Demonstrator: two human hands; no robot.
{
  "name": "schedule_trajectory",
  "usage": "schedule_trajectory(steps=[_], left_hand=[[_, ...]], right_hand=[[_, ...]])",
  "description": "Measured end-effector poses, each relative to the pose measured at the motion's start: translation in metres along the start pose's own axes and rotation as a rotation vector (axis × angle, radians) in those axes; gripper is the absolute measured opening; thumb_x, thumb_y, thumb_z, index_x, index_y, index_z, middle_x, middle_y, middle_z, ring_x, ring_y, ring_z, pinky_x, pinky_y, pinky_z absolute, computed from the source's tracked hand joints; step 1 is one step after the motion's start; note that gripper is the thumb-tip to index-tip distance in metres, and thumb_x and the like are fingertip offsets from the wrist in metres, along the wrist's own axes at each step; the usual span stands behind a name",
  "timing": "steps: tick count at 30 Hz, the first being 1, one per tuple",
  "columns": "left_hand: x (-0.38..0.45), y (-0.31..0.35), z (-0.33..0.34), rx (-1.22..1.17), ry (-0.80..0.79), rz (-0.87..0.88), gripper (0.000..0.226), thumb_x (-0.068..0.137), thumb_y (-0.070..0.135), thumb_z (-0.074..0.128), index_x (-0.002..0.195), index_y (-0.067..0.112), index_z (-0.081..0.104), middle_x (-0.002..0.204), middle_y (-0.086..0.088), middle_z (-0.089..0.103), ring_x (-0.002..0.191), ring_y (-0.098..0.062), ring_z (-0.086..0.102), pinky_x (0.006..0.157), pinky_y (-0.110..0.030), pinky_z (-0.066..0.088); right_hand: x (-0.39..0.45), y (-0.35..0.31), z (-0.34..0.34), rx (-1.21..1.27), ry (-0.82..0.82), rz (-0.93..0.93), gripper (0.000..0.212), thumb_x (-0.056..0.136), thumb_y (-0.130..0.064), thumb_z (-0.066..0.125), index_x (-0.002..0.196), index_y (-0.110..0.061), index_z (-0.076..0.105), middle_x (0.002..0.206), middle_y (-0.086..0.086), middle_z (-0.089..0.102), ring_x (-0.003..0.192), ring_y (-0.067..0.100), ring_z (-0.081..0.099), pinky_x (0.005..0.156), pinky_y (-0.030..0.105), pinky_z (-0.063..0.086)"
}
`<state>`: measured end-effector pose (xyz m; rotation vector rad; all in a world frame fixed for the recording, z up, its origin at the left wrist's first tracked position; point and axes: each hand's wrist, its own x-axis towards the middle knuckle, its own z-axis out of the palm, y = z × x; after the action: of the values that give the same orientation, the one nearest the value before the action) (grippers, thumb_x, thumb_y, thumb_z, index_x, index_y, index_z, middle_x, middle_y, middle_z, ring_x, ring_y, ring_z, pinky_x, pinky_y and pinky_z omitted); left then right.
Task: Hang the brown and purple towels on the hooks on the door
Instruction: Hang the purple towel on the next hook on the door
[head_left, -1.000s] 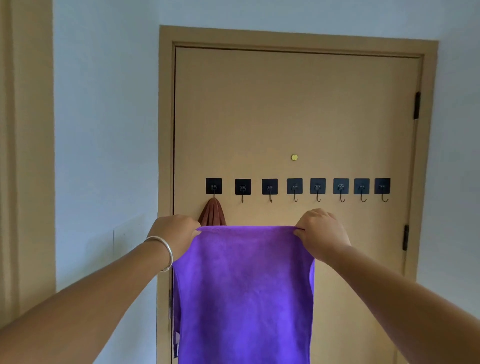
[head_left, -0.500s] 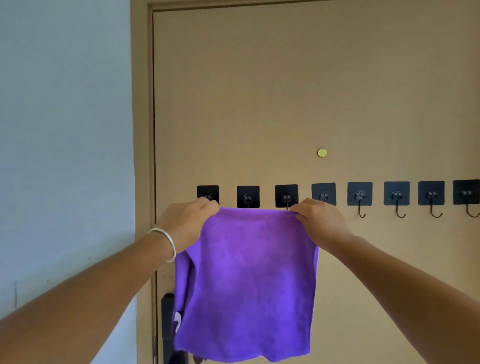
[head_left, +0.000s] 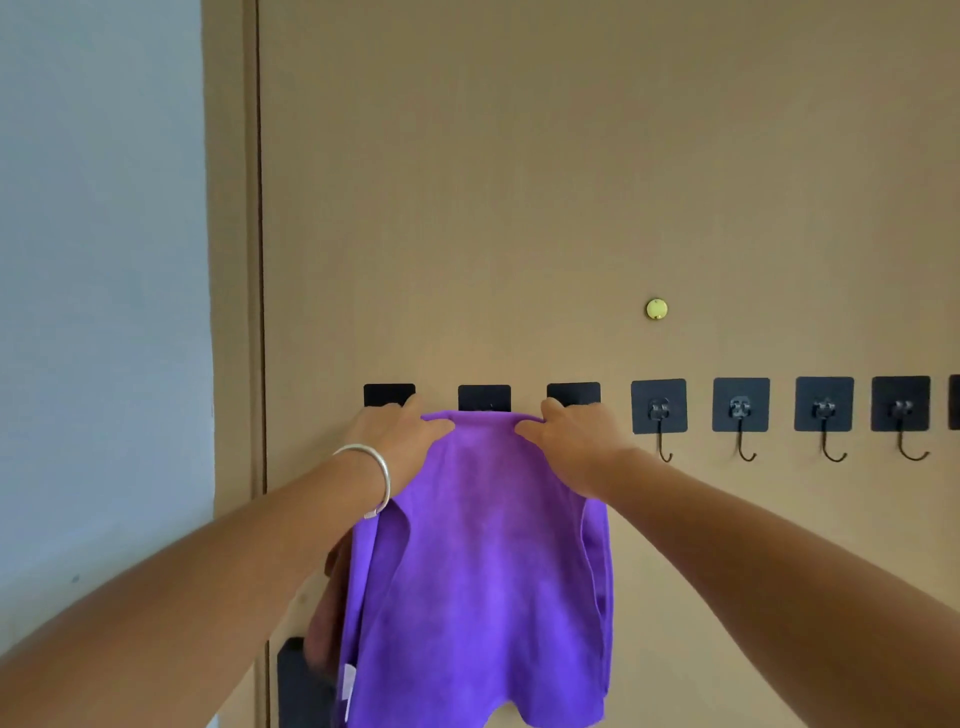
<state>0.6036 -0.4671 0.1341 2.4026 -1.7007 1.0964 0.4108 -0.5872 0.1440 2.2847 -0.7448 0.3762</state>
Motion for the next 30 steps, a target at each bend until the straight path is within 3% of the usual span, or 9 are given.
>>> schedule_trajectory(steps=[6,10,16,19,24,27,30], left_hand=[[0.012,0.013,0.013,-0.113,-0.010,-0.005,0.054,0.086,0.002,0.038,0.131,0.031,0.045,0.127,-0.006,0.048,0.087,-0.031,0.061,0.061,-0.033,0.036],[0.001,0.025,0.027,-0.178,-0.028,0.031,0.033,0.091,0.013,0.037,0.112,0.029,0.057,0.107,-0.004,0.054,0.085,-0.029,0.059,0.069,-0.034,0.042],[-0.013,0.051,0.043,-0.158,-0.131,0.070,0.028,0.090,0.032,0.047,0.114,0.028,0.059,0.119,-0.003,0.049,0.106,-0.027,0.054,0.075,-0.036,0.041],[-0.012,0.045,0.039,-0.007,-0.128,0.155,0.037,0.089,0.045,0.044,0.115,0.025,0.061,0.121,-0.005,0.048,0.110,-0.028,0.046,0.084,-0.040,0.036],[-0.022,0.036,0.043,0.131,-0.208,0.350,0.055,0.087,0.057,0.043,0.127,0.019,0.052,0.123,-0.007,0.052,0.115,-0.028,0.045,0.093,-0.044,0.032],[-0.023,0.027,0.041,0.144,-0.270,0.460,0.070,0.074,0.068,0.053,0.127,0.022,0.047,0.122,-0.003,0.054,0.117,-0.025,0.042,0.101,-0.049,0.029],[-0.018,0.018,0.031,0.224,-0.391,0.484,0.094,0.059,0.071,0.066,0.136,0.024,0.039,0.127,-0.003,0.046,0.124,-0.025,0.036,0.108,-0.057,0.018]], right_hand=[[0.013,-0.012,0.016,0.040,-0.032,0.058,0.045,0.092,-0.008,0.045,0.134,-0.021,0.040,0.112,0.007,0.052,0.093,0.030,0.061,0.061,0.036,0.035],[0.009,-0.028,0.030,0.077,-0.066,0.008,0.034,0.095,-0.016,0.046,0.129,-0.023,0.046,0.105,0.006,0.055,0.091,0.029,0.061,0.061,0.034,0.036],[-0.003,-0.059,0.059,0.223,-0.041,-0.012,0.032,0.094,-0.027,0.054,0.125,-0.020,0.051,0.114,0.007,0.048,0.090,0.027,0.056,0.062,0.034,0.043],[-0.001,-0.056,0.059,0.250,0.012,-0.021,0.027,0.097,-0.031,0.045,0.121,-0.021,0.054,0.113,0.006,0.047,0.091,0.025,0.053,0.064,0.034,0.043],[-0.011,-0.052,0.054,0.290,-0.071,-0.106,0.021,0.094,-0.024,0.048,0.113,-0.020,0.055,0.104,0.002,0.058,0.090,0.024,0.056,0.067,0.034,0.046],[-0.015,-0.045,0.048,0.273,-0.072,-0.114,0.019,0.092,-0.016,0.045,0.106,-0.020,0.057,0.097,0.001,0.059,0.082,0.023,0.056,0.064,0.034,0.046],[-0.014,-0.036,0.042,0.265,0.035,-0.053,0.025,0.091,-0.014,0.041,0.107,-0.023,0.058,0.099,0.001,0.058,0.084,0.025,0.057,0.061,0.031,0.038]])
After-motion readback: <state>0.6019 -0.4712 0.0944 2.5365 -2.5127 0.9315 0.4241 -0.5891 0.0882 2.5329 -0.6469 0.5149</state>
